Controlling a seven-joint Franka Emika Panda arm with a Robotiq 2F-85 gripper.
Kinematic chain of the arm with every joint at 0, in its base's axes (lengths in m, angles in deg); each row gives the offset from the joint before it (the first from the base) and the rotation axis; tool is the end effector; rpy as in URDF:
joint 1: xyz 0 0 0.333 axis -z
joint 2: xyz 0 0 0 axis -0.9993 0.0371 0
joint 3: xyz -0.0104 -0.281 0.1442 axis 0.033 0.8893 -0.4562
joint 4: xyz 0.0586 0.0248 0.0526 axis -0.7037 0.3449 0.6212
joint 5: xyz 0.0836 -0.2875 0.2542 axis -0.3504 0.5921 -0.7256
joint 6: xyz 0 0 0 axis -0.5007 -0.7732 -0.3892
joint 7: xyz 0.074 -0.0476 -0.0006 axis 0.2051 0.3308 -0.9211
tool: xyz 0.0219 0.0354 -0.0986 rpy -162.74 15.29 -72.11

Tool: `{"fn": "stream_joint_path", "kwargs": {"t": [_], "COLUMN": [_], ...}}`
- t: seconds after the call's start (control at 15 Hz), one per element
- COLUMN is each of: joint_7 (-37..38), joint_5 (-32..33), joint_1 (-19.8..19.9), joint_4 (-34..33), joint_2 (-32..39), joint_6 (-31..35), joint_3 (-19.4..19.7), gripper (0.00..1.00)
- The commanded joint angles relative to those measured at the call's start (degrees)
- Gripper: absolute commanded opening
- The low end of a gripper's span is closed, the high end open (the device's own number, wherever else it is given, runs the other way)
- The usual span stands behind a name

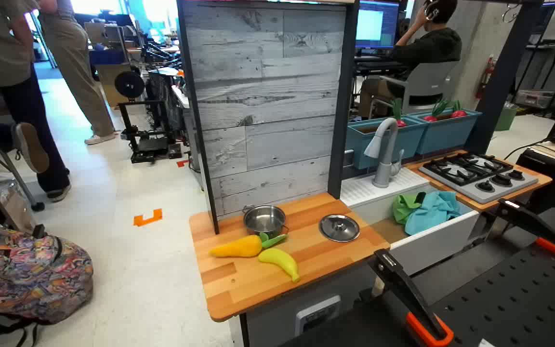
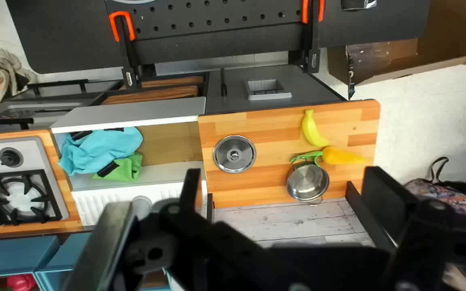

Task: Pick up the carrot plush toy and put it in the pot

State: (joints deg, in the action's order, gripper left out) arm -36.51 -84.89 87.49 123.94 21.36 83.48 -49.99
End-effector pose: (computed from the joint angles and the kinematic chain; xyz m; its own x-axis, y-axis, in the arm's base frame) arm 0.3336 0.0374 0.4415 0.9933 -0.0357 0.1102 -0.0354 -0.9994 -0.0049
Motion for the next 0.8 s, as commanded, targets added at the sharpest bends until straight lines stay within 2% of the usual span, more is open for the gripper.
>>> {"fn": "stream_joint_path", "kwargs": {"t": [0.0,0.33,0.73], "joint_7": [0.39,0.39,1.48], "joint_5": [0.51,0.51,-0.54], "joint_1": [-0.64,-0.64,-1.74], "joint_4": [-0.11,-0.11,-1.0], "joint_2": [0.04,0.04,6.05], "joint_6": [-0.12,-0.11,6.21], "joint_3": [0.62,0.62,-0.84], "gripper": [1.0,1.0,1.0]}}
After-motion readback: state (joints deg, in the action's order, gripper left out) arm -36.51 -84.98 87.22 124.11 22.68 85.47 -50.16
